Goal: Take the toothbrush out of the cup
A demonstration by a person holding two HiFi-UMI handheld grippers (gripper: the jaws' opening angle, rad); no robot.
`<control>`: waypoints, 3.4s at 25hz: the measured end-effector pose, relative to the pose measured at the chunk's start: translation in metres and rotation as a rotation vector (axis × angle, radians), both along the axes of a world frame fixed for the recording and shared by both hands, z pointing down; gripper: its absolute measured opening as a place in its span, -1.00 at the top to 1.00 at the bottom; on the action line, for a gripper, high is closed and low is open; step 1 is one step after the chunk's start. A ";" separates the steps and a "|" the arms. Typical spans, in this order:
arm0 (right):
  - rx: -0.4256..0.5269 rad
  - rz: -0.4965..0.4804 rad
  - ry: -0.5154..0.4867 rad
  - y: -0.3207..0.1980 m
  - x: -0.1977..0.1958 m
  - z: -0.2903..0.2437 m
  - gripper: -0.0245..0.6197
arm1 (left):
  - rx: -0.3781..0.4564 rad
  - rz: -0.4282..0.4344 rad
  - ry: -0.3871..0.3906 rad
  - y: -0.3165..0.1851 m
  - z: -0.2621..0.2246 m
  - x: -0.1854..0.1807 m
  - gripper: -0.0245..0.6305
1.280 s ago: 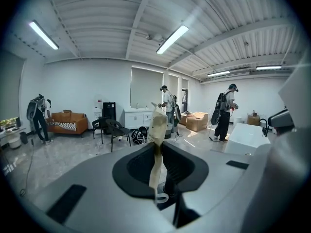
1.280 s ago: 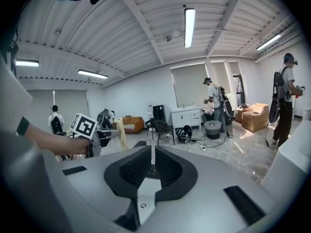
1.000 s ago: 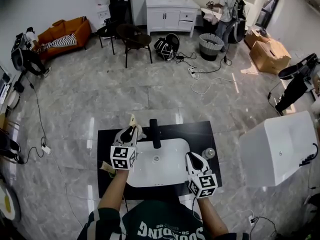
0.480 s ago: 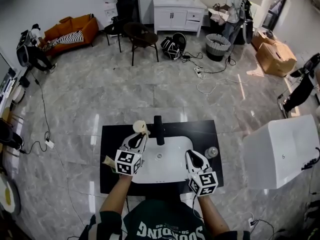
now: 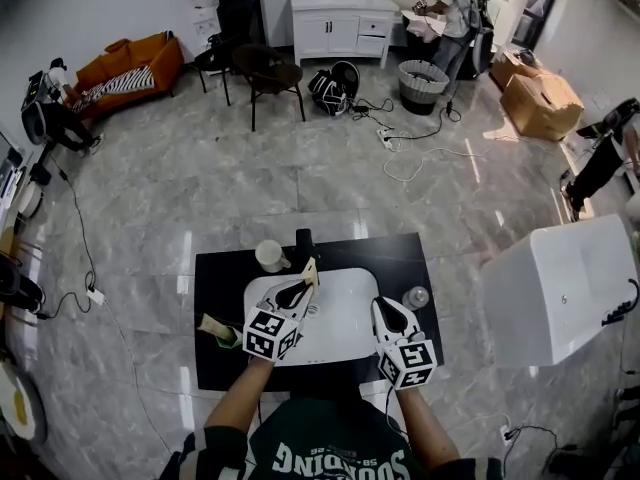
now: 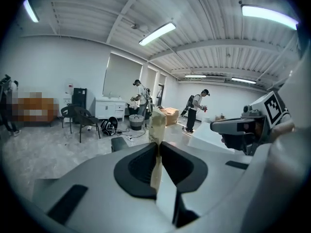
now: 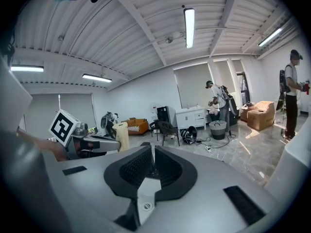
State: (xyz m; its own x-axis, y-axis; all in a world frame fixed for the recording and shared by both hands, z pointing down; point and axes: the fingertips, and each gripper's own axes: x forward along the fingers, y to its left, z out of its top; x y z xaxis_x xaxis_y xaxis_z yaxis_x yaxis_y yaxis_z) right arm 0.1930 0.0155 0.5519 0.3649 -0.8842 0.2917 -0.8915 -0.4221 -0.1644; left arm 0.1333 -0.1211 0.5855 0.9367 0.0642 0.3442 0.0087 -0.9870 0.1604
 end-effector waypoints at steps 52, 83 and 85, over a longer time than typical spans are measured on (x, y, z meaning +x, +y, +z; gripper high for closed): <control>-0.108 0.437 -0.042 0.191 0.055 0.018 0.79 | -0.716 0.404 -0.383 0.258 0.165 0.101 0.80; -0.126 0.385 -0.067 0.175 0.066 0.027 0.80 | -0.555 0.300 -0.353 0.231 0.178 0.104 0.59; -0.122 0.358 -0.060 0.162 0.063 0.023 0.80 | -0.507 0.286 -0.295 0.219 0.163 0.105 0.73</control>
State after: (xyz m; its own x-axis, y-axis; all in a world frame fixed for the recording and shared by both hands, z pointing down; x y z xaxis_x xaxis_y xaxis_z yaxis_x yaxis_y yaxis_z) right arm 0.2557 0.1771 0.5751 0.6235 -0.6614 0.4170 -0.6743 -0.7248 -0.1414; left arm 0.2379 0.0979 0.7487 0.7290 0.5194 0.4459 0.1441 -0.7532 0.6418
